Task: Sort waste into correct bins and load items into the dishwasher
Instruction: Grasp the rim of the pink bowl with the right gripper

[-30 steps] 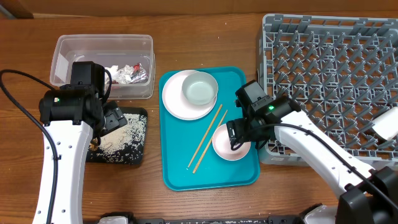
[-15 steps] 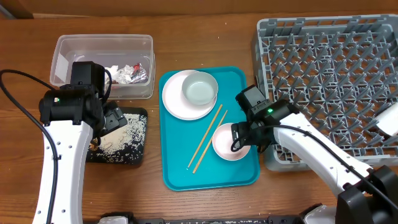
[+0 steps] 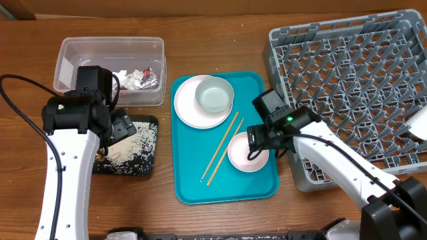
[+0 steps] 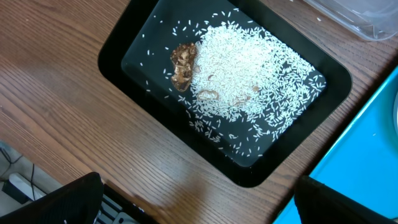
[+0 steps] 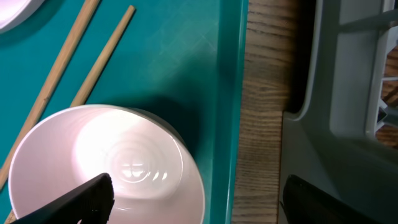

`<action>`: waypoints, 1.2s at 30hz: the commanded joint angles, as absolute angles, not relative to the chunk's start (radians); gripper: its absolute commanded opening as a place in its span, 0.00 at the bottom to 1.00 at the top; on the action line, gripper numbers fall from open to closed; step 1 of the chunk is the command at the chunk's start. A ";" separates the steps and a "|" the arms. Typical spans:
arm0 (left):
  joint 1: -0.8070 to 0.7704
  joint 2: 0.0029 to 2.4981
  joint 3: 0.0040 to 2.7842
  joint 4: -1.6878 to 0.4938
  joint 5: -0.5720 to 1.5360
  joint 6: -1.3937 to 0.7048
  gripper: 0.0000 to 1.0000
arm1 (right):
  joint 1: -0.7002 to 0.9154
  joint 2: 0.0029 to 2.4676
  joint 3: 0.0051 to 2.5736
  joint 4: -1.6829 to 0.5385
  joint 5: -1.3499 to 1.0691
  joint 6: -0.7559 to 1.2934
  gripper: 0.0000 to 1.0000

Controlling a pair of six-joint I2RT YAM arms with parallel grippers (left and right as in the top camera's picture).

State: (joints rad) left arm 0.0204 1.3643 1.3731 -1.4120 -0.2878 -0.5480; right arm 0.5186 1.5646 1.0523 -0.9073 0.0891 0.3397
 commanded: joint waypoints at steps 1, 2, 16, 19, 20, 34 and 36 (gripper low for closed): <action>0.026 1.361 1.368 -1.409 -0.287 -0.554 1.00 | 0.517 1.573 1.047 -0.902 0.120 0.342 0.88; 0.026 1.361 1.368 -1.409 -0.287 -0.554 1.00 | 0.517 1.576 1.046 -0.902 0.126 0.341 0.87; 0.026 1.361 1.368 -1.409 -0.287 -0.554 1.00 | 0.515 1.647 1.048 -0.837 0.289 0.341 0.87; 0.026 1.361 1.368 -1.409 -0.287 -0.554 1.00 | 0.515 1.647 1.048 -0.835 0.320 0.341 0.88; 0.026 1.361 1.368 -1.409 -0.287 -0.554 1.00 | 0.514 1.647 1.048 -0.835 0.336 0.342 0.88; 0.026 1.361 1.368 -1.409 -0.287 -0.554 1.00 | 0.416 1.647 1.048 -0.804 0.366 0.313 0.88; 0.026 1.361 1.368 -1.409 -0.287 -0.554 1.00 | 0.416 1.647 1.048 -0.796 0.366 0.314 0.88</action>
